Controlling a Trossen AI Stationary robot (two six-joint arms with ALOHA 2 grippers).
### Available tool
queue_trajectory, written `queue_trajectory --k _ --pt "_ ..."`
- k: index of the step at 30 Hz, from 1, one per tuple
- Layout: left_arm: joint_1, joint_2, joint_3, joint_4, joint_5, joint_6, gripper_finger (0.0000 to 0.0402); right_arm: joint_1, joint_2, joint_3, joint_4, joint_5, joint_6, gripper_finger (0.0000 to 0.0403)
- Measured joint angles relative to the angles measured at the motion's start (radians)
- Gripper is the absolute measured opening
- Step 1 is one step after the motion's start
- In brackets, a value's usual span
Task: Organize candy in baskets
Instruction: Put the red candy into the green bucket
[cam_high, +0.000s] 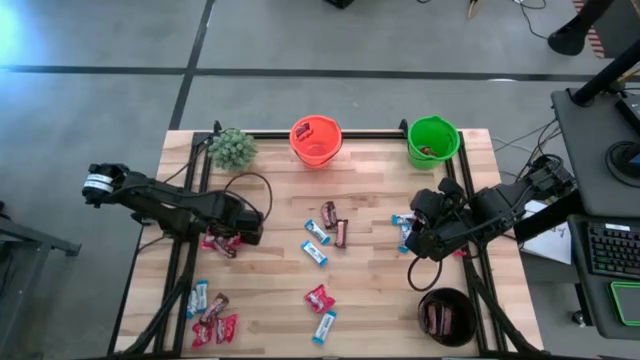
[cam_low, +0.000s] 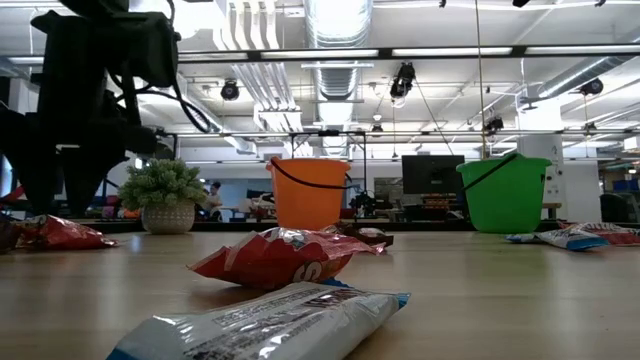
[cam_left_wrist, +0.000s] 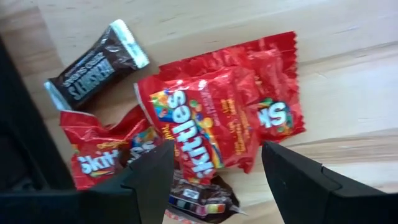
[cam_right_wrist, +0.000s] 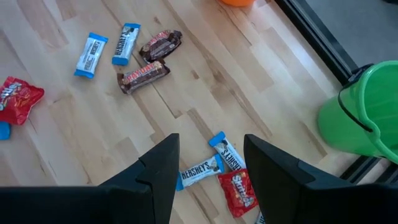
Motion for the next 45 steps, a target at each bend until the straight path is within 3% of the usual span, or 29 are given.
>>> queue_trajectory --k 23,29,38,45 --pt "0.0 0.0 -0.074 0.068 0.002 -0.045 0.0215 0.0 0.0 0.0 0.001 0.0 -0.001 0.0171" --pt "0.0 0.0 -0.075 0.068 0.001 -0.025 0.0163 0.0 0.0 0.0 0.007 0.0 -0.001 0.0171" --pt "0.0 0.0 -0.066 0.069 0.002 0.04 0.002 0.0 0.0 0.0 0.008 0.001 -0.001 0.0171" --pt "-0.001 0.0 -0.037 0.07 0.01 0.141 0.0007 0.0 0.0 0.0 0.008 0.001 0.013 0.0171"
